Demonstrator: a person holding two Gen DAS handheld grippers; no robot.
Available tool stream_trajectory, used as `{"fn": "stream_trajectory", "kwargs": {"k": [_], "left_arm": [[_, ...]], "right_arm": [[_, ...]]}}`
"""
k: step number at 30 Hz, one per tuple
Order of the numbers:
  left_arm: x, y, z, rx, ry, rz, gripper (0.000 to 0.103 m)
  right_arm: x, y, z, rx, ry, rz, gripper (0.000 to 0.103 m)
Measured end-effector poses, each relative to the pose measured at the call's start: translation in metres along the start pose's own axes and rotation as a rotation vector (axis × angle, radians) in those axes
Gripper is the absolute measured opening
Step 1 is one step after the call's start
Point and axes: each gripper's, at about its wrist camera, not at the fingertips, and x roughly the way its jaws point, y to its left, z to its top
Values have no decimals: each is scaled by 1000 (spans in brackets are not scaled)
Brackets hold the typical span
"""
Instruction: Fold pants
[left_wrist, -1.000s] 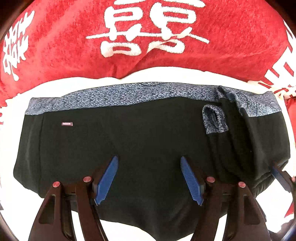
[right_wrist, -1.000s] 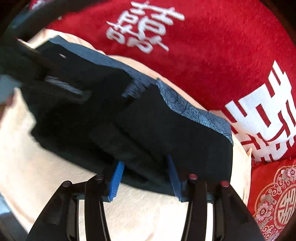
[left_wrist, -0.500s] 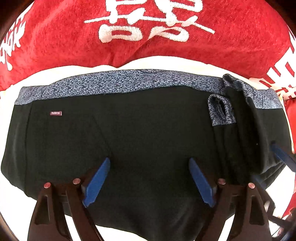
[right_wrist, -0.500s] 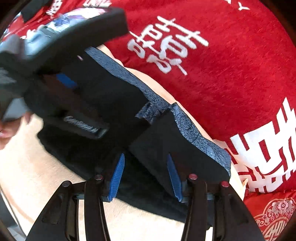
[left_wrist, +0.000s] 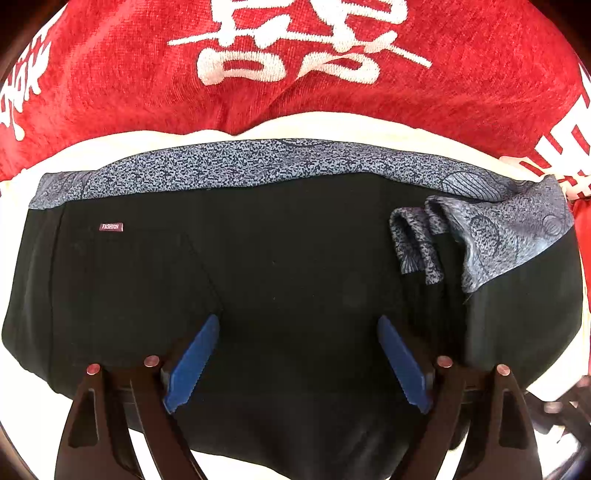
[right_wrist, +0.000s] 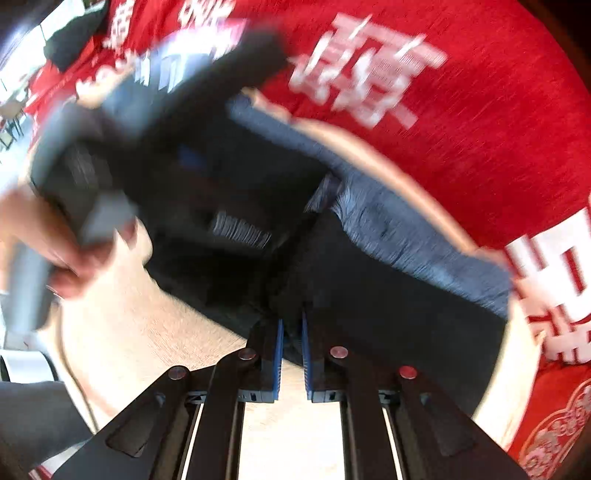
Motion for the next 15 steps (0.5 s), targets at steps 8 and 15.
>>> {"fn": "stream_trajectory", "kwargs": {"k": [8, 15], "left_arm": [[-29, 4, 13, -3, -26, 45, 89], [-62, -38, 45, 62, -91, 7, 89]], "right_arm": [[-28, -20, 6, 65, -59, 36, 44], [-68, -162, -24, 551, -141, 111, 23]]}}
